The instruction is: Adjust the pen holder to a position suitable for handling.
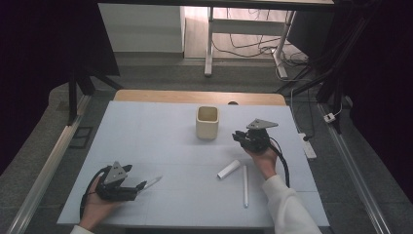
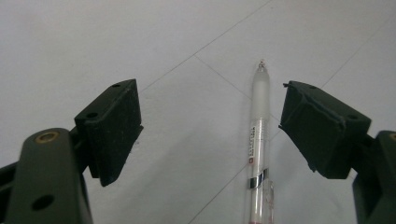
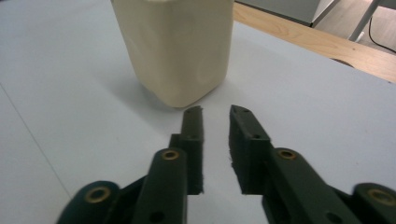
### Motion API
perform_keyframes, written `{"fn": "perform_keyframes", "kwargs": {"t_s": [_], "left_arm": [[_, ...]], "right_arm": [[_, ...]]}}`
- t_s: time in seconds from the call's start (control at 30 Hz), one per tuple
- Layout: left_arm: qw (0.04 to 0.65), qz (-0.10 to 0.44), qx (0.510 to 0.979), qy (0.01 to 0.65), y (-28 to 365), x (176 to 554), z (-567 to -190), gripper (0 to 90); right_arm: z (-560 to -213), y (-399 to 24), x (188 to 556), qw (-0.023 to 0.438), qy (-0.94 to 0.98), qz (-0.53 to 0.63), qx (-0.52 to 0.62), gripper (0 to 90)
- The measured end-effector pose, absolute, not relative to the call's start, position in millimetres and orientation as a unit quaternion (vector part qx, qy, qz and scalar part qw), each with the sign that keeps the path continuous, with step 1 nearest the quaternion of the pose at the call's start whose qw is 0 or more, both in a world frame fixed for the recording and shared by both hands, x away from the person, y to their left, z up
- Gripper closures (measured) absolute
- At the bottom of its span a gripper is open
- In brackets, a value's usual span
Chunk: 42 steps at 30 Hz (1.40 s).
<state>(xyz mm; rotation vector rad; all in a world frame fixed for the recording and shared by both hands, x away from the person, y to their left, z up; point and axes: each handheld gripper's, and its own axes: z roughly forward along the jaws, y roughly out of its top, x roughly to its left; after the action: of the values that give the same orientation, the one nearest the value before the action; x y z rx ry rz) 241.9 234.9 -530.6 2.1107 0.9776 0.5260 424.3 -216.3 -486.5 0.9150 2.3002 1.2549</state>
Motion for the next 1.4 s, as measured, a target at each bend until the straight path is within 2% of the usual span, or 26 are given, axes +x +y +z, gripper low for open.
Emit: {"fn": "perform_keyframes", "kwargs": {"t_s": [0.1, 0.17, 0.4, 0.97, 1.13, 1.4], "left_arm": [[0.370, 0.206, 0.823, 0.380, 235.1, 241.9, -530.2, 20.0], [0.370, 0.205, 0.823, 0.378, 235.0, 242.5, -530.1, 20.0], [0.369, 0.204, 0.825, 0.376, 233.0, 244.6, -530.8, 20.0], [0.367, 0.206, 0.825, 0.377, 233.6, 244.2, -531.1, 20.0], [0.365, 0.207, 0.824, 0.381, 233.8, 243.9, -530.9, 19.9], [0.363, 0.206, 0.824, 0.382, 234.8, 245.2, -531.3, 19.9]], "right_arm": [[-484.3, -221.1, 417.2, 0.174, 0.808, 0.457, 0.329, 64.1], [-482.8, -223.6, 409.7, 0.185, 0.811, 0.453, 0.321, 59.4], [-480.3, -241.5, 381.7, 0.179, 0.808, 0.466, 0.313, 49.6], [-489.7, -290.5, 325.2, 0.172, 0.812, 0.466, 0.307, 45.2], [-495.7, -300.6, 314.3, 0.163, 0.815, 0.462, 0.309, 44.1], [-500.2, -312.2, 308.3, 0.172, 0.817, 0.457, 0.308, 44.1]]}}
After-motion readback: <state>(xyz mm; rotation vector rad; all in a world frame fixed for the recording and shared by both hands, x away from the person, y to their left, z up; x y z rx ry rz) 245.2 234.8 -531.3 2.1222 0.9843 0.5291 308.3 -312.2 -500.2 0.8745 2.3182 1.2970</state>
